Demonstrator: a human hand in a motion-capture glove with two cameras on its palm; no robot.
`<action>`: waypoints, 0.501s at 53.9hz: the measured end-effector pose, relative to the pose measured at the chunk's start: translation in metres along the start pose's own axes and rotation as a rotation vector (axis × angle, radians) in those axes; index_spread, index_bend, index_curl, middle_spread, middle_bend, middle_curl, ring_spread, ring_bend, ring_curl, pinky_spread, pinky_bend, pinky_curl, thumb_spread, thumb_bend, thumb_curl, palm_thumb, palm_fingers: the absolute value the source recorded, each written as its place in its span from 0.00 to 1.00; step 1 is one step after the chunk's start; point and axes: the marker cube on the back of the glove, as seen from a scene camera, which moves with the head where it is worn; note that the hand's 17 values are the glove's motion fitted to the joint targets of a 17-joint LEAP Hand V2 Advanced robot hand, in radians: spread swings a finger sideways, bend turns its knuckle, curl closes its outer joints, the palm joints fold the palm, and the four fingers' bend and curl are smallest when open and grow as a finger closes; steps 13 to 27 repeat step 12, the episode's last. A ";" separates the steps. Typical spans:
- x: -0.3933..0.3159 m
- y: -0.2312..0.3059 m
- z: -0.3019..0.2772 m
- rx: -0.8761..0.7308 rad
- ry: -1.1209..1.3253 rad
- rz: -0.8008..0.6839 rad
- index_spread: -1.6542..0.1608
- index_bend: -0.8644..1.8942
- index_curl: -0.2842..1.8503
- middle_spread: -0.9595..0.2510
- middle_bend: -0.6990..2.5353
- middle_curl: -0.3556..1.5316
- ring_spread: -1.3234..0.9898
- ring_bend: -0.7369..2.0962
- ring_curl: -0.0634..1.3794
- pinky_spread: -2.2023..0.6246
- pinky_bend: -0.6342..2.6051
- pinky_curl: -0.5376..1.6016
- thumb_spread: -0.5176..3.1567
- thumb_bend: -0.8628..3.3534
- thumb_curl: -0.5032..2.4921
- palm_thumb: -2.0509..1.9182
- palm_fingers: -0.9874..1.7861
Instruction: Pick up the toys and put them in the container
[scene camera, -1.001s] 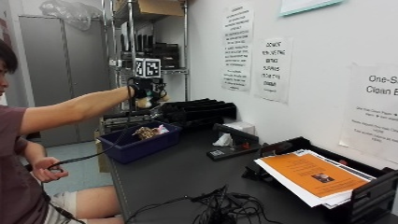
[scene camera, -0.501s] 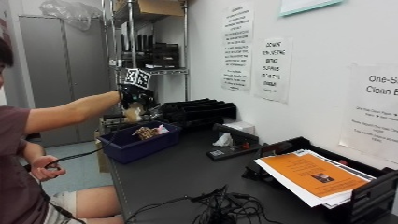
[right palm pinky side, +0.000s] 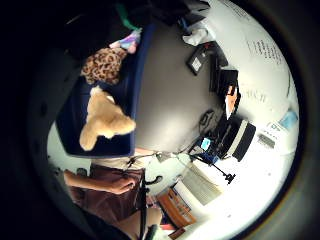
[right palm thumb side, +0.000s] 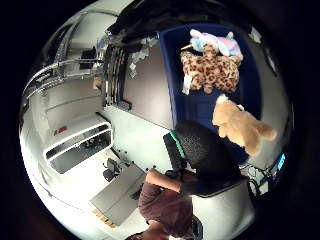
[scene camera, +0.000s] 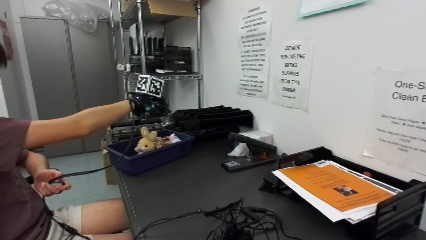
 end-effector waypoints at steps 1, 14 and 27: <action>0.000 -0.001 -0.001 0.020 -0.017 -0.001 0.79 0.34 0.19 0.86 0.23 0.42 0.58 0.47 0.27 0.78 0.57 0.42 0.49 0.20 0.34 0.53 0.21; 0.024 0.008 -0.007 0.021 -0.003 -0.022 0.79 0.33 0.19 0.87 0.24 0.36 0.59 0.45 0.26 0.79 0.53 0.41 0.50 0.20 0.32 0.53 0.22; 0.024 0.008 -0.007 0.021 -0.003 -0.022 0.79 0.33 0.19 0.87 0.24 0.36 0.59 0.45 0.26 0.79 0.53 0.41 0.50 0.20 0.32 0.53 0.22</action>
